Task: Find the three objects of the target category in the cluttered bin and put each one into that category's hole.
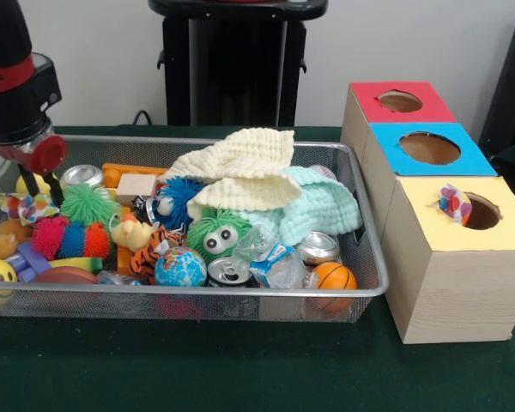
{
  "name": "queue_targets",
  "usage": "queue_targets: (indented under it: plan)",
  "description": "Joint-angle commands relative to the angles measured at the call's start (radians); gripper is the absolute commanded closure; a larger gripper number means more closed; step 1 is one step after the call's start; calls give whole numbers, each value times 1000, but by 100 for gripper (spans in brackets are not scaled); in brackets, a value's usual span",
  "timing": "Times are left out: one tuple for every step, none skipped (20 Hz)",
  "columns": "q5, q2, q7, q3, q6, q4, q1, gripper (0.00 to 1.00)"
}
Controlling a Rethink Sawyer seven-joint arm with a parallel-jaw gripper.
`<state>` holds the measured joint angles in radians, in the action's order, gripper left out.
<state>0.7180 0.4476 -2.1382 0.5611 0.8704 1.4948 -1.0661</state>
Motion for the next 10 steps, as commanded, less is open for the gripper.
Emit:
queue_targets:
  plan:
    - [-19, -15, 325, 71, 96, -84, 31, 0]
    - [-18, -14, 322, 69, 87, -79, 30, 0]
    - [-16, -13, 319, 66, 77, -74, 30, 0]
    - [-14, -16, 317, 64, 63, -70, 30, 0]
    - [-11, -13, 308, 62, 45, -55, 29, 0]
    - [-5, -21, 306, 62, 28, -52, 29, 0]
    - [1, -17, 289, 61, 0, -31, 29, 0]
    - [9, -25, 278, 60, -23, -27, 33, 0]
    - [17, -33, 267, 59, -45, -23, 37, 0]
    - [25, -41, 256, 59, -68, -19, 41, 0]
